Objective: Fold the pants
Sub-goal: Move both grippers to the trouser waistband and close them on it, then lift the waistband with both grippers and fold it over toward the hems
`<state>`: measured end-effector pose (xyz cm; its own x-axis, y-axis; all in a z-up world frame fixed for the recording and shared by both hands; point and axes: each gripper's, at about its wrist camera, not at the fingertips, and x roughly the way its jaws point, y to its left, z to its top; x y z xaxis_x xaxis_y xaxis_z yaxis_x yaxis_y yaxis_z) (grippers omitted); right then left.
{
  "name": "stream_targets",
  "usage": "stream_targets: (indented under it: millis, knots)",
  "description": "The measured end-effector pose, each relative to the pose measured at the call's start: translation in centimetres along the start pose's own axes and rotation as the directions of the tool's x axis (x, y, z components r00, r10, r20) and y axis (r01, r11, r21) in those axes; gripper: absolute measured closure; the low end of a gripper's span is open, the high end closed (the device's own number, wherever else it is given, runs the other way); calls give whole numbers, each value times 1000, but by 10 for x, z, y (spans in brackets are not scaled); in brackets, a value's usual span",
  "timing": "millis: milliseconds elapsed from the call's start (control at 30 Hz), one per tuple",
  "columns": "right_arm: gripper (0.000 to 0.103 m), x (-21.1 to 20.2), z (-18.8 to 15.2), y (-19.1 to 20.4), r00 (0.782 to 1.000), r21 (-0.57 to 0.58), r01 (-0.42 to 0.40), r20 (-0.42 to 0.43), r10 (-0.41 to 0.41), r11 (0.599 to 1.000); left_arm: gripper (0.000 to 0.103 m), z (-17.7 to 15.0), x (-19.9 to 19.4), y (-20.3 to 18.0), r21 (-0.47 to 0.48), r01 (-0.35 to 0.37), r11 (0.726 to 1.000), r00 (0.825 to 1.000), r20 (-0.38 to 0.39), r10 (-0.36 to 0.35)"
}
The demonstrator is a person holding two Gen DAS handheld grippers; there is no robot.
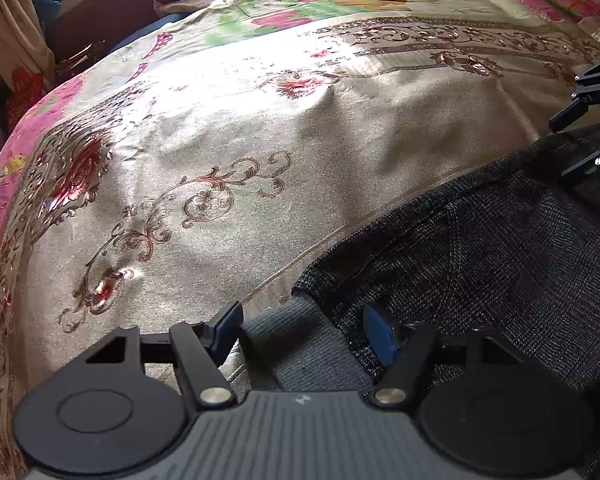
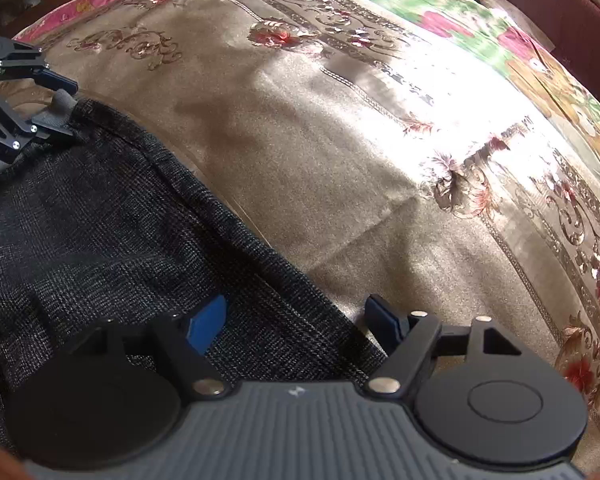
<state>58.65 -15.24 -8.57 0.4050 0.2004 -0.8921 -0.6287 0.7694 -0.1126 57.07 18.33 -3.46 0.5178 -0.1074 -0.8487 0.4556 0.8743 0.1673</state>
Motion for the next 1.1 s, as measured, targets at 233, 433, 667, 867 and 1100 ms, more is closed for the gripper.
stream_targets:
  millis: [233, 433, 667, 867, 1100]
  knots:
    - [65, -1, 5, 3, 1000, -14, -20, -22, 20, 1000, 35, 1, -5, -5, 38, -30, 999, 999, 14, 29]
    - [72, -2, 9, 4, 997, -45, -16, -78, 13, 999, 35, 1, -5, -7, 51, -35, 998, 999, 24, 33]
    - [76, 13, 6, 19, 998, -53, 46, -44, -48, 998, 30, 3, 5, -2, 11, -26, 1000, 1000, 5, 26]
    - [97, -15, 5, 23, 995, 9, 93, -20, -93, 996, 71, 5, -20, -5, 16, -69, 997, 997, 44, 68]
    - [98, -115, -18, 51, 993, 31, 69, 92, -71, 997, 78, -11, -105, -17, -2, -32, 999, 986, 165, 32]
